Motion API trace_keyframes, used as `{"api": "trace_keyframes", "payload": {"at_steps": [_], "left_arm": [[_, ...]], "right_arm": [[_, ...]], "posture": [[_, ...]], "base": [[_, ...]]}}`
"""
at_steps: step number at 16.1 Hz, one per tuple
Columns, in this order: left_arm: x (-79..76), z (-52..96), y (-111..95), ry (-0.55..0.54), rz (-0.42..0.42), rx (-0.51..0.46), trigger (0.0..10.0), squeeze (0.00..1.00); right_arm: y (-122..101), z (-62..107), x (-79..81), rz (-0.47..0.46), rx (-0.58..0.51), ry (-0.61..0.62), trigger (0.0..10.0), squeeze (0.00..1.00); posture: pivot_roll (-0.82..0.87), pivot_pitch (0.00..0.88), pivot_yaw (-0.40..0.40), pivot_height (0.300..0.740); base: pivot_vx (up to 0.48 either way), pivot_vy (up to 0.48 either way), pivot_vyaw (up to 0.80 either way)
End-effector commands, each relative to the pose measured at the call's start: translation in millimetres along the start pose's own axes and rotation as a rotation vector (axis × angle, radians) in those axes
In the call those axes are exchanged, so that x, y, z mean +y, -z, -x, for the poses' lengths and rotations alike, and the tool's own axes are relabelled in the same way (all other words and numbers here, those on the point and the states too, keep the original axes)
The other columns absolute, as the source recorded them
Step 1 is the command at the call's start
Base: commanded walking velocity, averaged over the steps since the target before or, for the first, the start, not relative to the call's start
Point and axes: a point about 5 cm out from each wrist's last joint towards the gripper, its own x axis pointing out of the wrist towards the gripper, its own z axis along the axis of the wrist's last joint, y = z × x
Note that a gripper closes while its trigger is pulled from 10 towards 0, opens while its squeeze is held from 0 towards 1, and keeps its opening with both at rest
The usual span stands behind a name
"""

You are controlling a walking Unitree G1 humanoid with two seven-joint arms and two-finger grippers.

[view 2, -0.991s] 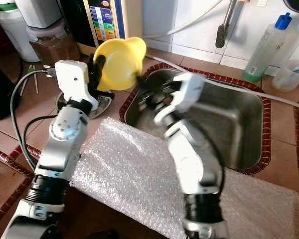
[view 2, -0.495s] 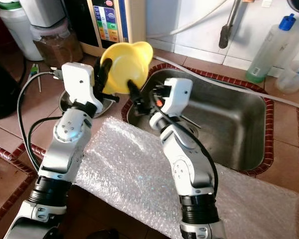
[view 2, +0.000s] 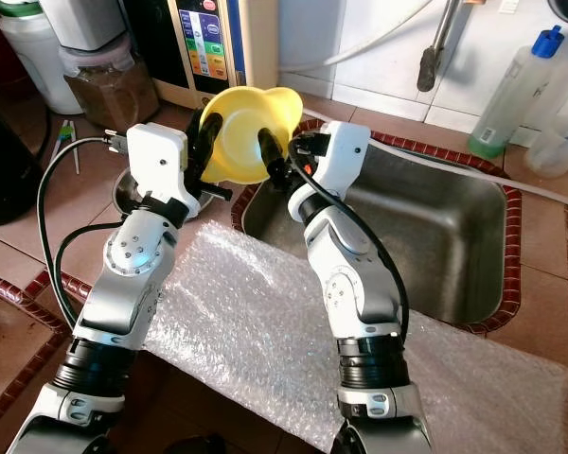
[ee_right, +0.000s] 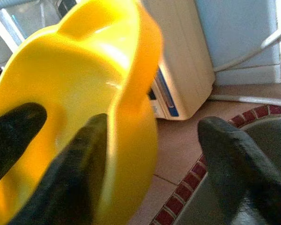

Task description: Kitchen organization

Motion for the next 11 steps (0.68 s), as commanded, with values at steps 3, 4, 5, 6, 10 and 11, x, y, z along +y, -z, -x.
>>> {"api": "trace_keyframes", "payload": {"at_steps": [3, 4, 5, 6, 10, 11], "left_arm": [[3.3, 1.3, -2.8, -0.014, -0.066, -0.025, 1.3, 0.0], [5.4, 1.3, -2.0, -0.024, -0.075, -0.023, 1.8, 0.0], [9.2, 1.4, -1.8, -0.047, -0.081, -0.022, 2.2, 0.0], [10.9, 1.0, -2.0, -0.055, -0.082, -0.023, 2.2, 0.0], [15.4, 0.8, -2.2, -0.071, -0.107, -0.025, 2.3, 0.0], [18.0, 0.8, -2.1, -0.083, -0.13, -0.023, 3.3, 0.0]], "right_arm": [[0.2, -3.8, -21.3, 0.073, 0.097, 0.106, 0.0, 0.0], [-1.1, -3.3, -25.9, 0.066, 0.1, 0.122, 0.0, 0.0], [-1.6, -2.1, -29.9, 0.064, 0.103, 0.138, 0.0, 0.0], [0.1, -0.9, -32.8, 0.05, 0.113, 0.154, 0.0, 0.0], [6.9, 3.8, -35.9, 0.025, 0.137, 0.178, 0.0, 0.0], [8.1, 5.8, -37.9, 0.018, 0.14, 0.187, 0.0, 0.0]], "posture": [[0.02, 0.131, 0.046, 0.74], [0.01, 0.131, 0.045, 0.74], [0.01, 0.131, 0.044, 0.74], [0.01, 0.131, 0.044, 0.74], [0.02, 0.135, 0.052, 0.74], [0.02, 0.134, 0.053, 0.74]], "base": [[0.0, 0.0, 0.0], [0.0, 0.0, 0.0], [0.0, 0.0, 0.0], [0.0, 0.0, 0.0], [0.0, 0.0, 0.0], [0.0, 0.0, 0.0]]}}
